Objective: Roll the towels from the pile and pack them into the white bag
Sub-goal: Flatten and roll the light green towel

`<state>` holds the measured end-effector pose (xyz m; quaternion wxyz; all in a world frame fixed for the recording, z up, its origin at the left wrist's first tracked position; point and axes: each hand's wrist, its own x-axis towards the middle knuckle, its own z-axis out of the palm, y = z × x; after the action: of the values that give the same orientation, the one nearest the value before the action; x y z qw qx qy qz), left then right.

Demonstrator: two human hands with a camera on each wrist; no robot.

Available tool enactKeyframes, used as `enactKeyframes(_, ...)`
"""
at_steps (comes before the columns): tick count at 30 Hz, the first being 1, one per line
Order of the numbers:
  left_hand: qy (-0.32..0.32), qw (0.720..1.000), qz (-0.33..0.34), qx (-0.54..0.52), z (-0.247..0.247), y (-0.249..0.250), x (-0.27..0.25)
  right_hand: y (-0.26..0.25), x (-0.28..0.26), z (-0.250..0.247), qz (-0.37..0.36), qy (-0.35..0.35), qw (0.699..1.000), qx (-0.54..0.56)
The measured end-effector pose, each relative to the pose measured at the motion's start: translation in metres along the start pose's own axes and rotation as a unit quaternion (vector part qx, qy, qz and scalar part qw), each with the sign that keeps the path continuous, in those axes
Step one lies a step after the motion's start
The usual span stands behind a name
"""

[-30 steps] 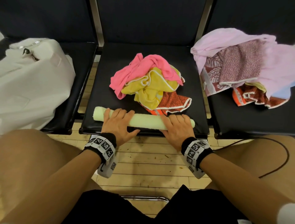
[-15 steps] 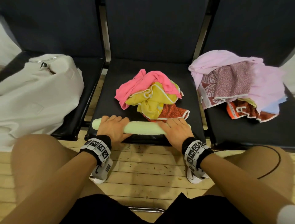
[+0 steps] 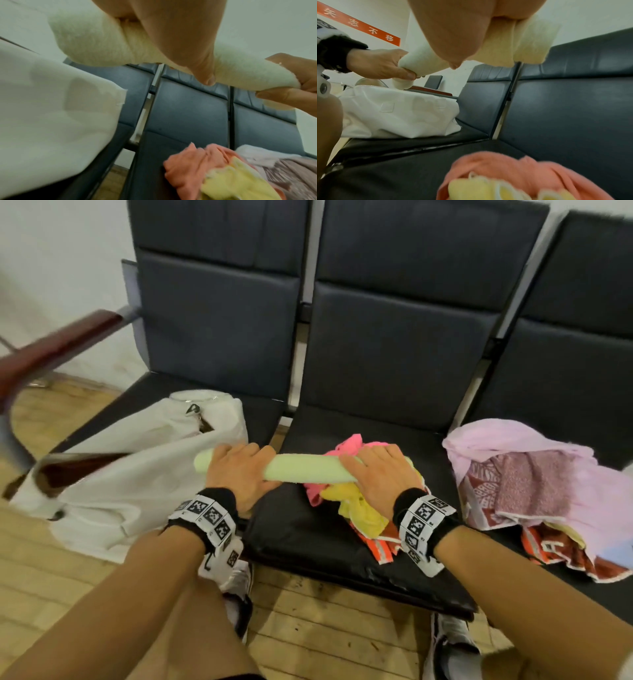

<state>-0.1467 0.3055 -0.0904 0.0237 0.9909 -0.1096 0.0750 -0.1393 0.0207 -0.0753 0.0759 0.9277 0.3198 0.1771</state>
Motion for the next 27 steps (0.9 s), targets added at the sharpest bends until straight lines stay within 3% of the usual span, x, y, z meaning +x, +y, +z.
enactKeyframes(9, 0.039, 0.994, -0.096, -0.022, -0.036, -0.090, 0.020, -0.032, 0.127, -0.040, -0.046, 0.032, 0.997, -0.048)
enactKeyframes(14, 0.033, 0.986, -0.156, -0.045, -0.031, -0.134, 0.017, -0.061, 0.188, -0.044, -0.076, 0.033, 0.995, -0.063)
enactKeyframes(22, -0.065, 0.962, -0.245, -0.097, -0.002, -0.214, -0.019, -0.143, 0.261, -0.011, -0.124, -0.040, 0.991, -0.038)
enactKeyframes(27, -0.125, 0.942, -0.311, -0.024, 0.016, -0.244, -0.048, -0.188, 0.283, 0.014, -0.144, -0.028, 0.989, 0.015)
